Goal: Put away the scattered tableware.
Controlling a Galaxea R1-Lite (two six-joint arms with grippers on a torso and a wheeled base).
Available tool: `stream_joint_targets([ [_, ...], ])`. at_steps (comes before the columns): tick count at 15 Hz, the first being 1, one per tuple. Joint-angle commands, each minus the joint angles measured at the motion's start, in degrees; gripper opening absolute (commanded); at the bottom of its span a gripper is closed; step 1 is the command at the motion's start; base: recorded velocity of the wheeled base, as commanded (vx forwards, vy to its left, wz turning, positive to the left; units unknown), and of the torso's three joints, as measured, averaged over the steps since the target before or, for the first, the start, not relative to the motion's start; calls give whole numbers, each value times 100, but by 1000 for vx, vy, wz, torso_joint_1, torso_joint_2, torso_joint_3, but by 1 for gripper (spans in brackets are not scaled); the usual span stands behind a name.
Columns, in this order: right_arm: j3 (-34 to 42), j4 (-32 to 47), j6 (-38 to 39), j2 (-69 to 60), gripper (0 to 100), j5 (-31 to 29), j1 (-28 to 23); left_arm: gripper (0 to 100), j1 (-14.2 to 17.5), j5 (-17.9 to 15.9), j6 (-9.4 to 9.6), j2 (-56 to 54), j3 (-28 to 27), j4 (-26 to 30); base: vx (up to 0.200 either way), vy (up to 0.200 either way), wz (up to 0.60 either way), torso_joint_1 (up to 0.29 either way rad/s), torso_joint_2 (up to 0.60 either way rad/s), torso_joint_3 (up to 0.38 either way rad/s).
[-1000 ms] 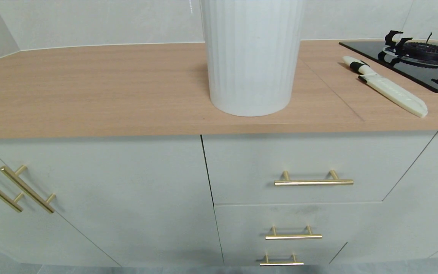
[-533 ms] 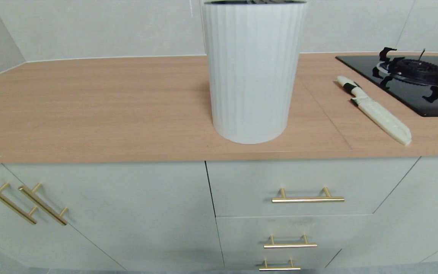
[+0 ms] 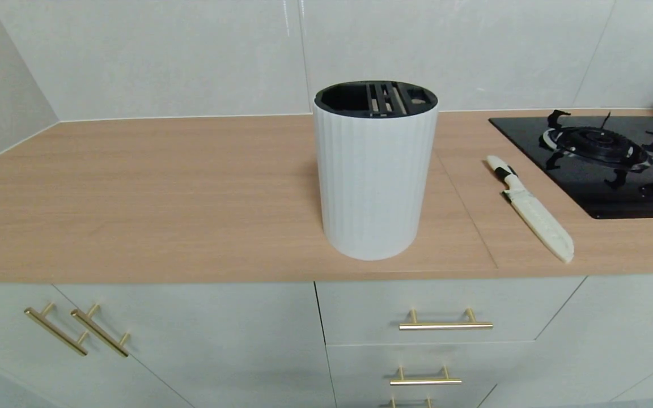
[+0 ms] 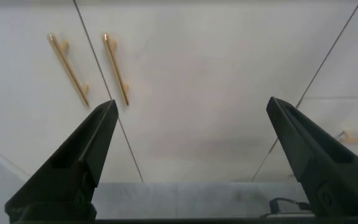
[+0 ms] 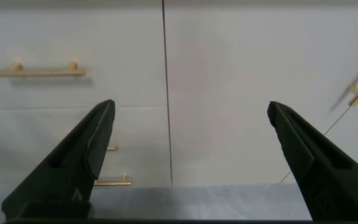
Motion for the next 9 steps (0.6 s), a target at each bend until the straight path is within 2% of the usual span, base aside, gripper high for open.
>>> stream_joint_targets([
  [1, 0, -1, -2, 9, 100, -8, -1, 100, 2, 2, -1, 2, 0, -4, 0, 0, 0, 251, -481, -261],
  [9, 0, -1, -2, 9, 100, -8, -1, 100, 2, 2, -1, 2, 0, -4, 0, 0, 0, 245, -507, -265],
])
